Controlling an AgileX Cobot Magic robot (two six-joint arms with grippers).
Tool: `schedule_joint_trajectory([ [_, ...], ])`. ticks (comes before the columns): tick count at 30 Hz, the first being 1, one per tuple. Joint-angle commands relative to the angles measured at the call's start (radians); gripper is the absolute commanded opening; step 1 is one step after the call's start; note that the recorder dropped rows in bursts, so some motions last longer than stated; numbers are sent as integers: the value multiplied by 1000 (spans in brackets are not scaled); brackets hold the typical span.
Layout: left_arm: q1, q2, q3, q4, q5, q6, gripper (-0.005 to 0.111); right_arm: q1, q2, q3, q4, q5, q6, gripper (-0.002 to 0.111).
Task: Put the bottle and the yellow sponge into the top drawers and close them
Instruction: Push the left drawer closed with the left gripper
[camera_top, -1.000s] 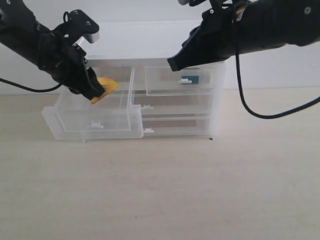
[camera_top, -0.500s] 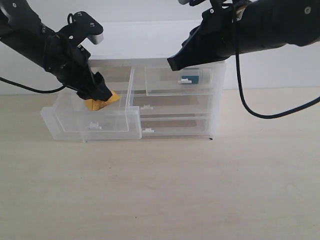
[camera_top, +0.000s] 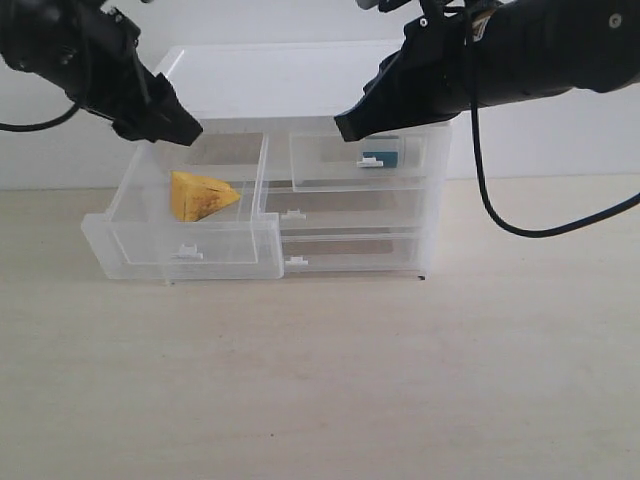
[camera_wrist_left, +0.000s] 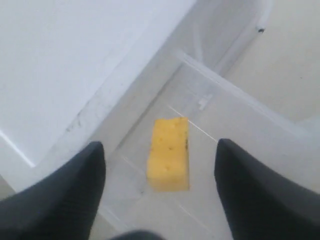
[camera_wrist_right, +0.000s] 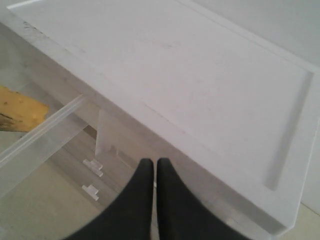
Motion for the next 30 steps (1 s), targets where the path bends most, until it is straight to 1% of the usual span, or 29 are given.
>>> schedule_joint_trajectory([
  [1, -2, -58, -5, 44, 144, -50, 40, -3, -2, 3, 1, -6, -7, 0],
  [4, -2, -90, 24, 90, 241, -59, 6, -3, -2, 3, 1, -6, -7, 0],
  [5, -2, -103, 44, 89, 256, -56, 5, -3, -2, 3, 1, -6, -7, 0],
  [11, -2, -186, 200, 83, 283, -61, 4, -3, -2, 3, 1, -4, -7, 0],
  [17, -2, -223, 346, 40, 261, -79, 4, -3, -2, 3, 1, 2, -4, 0],
  [20, -4, -216, 406, 17, 195, -82, 4, -3, -2, 3, 1, 9, -4, 0],
  [23, -4, -202, 453, 14, 86, -86, 4, -3, -2, 3, 1, 11, -3, 0],
  [25, -4, -191, 465, 14, 6, -115, 4, -3, -2, 3, 1, 11, -3, 0],
  [30, -4, -160, 467, 14, -132, -162, 4, -3, -2, 3, 1, 13, -3, 0],
])
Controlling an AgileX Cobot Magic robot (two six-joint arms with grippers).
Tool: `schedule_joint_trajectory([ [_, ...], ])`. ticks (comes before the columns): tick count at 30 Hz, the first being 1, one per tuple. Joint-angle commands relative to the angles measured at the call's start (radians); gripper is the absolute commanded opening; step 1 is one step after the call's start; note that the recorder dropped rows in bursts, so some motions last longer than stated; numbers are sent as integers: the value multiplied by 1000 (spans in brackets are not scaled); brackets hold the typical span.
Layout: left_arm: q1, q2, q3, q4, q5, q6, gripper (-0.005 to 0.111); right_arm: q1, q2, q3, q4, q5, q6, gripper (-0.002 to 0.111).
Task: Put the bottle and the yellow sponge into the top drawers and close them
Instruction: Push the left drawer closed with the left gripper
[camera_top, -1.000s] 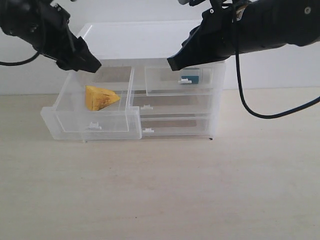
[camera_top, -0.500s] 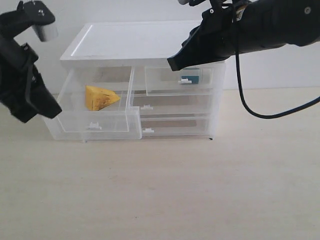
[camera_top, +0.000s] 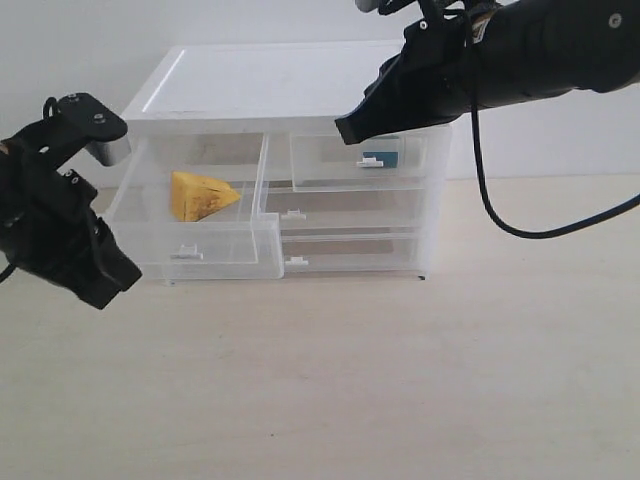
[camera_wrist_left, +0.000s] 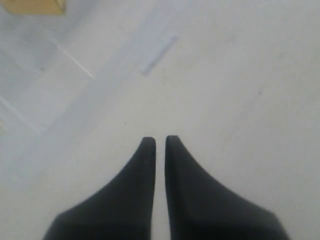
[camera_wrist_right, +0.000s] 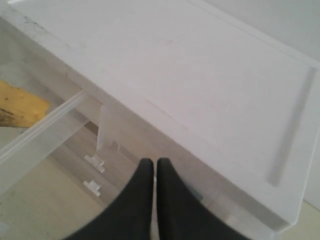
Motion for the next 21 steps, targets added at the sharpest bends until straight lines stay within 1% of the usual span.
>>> schedule_joint_trajectory([
  [1, -4, 27, 4, -16, -138, -45, 4, -3, -2, 3, 1, 1, -3, 0],
  [8, -4, 91, 4, -21, -291, -61, 4, -3, -2, 3, 1, 3, -3, 0],
  [12, -4, 112, 2, -100, -364, -45, 4, -3, -2, 3, 1, -3, -3, 0],
  [21, -4, 163, -45, -273, -390, 69, 4, -3, -2, 3, 1, -14, -3, 0],
])
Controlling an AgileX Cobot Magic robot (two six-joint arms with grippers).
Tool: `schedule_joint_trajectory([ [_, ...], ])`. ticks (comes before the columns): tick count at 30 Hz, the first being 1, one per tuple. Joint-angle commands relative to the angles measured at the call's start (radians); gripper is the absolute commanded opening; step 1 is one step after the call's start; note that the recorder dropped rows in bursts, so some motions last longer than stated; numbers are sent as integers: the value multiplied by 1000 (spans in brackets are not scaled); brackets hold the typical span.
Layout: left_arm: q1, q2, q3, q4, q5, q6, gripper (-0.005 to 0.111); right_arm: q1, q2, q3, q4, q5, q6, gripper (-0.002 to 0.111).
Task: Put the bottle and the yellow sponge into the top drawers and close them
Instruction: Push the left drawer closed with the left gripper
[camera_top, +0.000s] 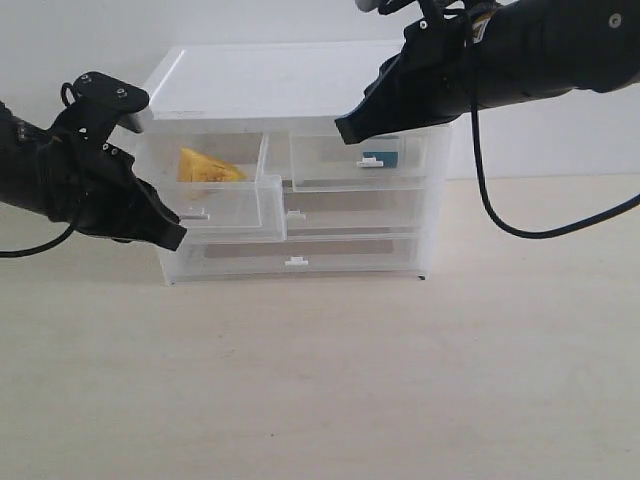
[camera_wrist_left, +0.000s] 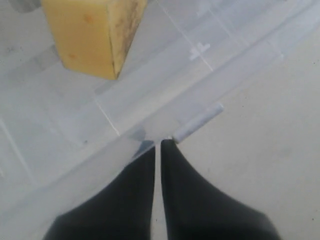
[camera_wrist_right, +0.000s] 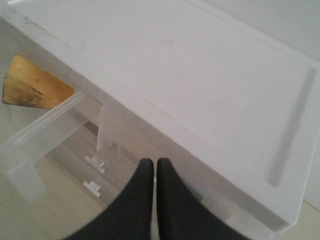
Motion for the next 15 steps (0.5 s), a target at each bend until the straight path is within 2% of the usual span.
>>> schedule_joint_trajectory([
  [1, -4, 31, -31, -115, -46, 69, 4, -3, -2, 3, 1, -16, -3, 0],
  [15, -2, 200, -178, -130, -247, 108, 4, -3, -2, 3, 1, -5, -3, 0],
])
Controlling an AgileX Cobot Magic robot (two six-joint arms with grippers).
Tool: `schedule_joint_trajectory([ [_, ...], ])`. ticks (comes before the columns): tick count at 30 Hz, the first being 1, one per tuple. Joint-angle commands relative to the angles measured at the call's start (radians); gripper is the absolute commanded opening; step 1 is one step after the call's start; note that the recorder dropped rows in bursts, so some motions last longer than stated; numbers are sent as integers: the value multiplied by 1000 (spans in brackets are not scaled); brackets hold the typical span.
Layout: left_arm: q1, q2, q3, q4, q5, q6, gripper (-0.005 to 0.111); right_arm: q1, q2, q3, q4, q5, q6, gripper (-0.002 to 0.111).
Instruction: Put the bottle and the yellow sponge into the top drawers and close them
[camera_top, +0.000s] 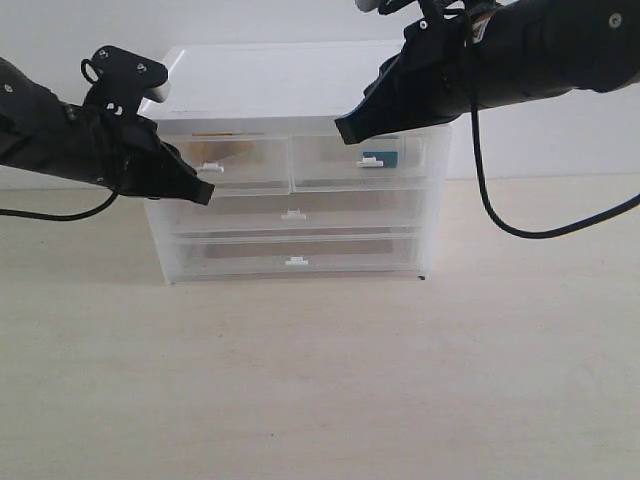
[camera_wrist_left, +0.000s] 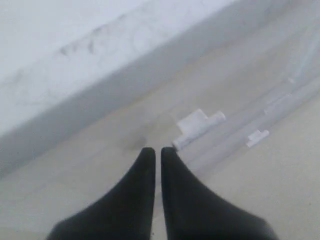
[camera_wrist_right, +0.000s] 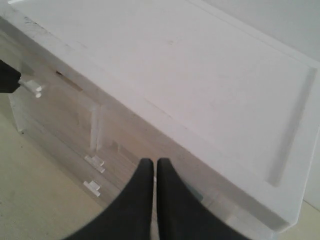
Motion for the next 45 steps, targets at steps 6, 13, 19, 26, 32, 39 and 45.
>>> schedule_joint_trajectory([
  [6, -2, 75, -61, -6, -59, 3, 4, -3, -2, 3, 1, -5, -3, 0],
  [13, 4, -67, -61, 88, 240, -47, 4, -5, -2, -15, -77, 162, -5, 0],
  [19, 21, -257, -61, 461, 456, -400, 4, -29, -5, -161, -289, 620, 120, 0],
  [26, 97, -374, -59, 533, 685, -488, 4, -194, -35, -173, -310, 807, 219, 0],
  [32, 185, -496, -39, 537, 744, -514, 4, -381, -165, -109, -312, 771, 280, 0],
  [39, 208, -710, 130, 540, 530, -551, 4, -462, -422, 97, -312, 498, 358, 0],
  [45, 208, -914, 332, 540, 314, -609, 4, -453, -673, 308, -309, 270, 426, 0],
])
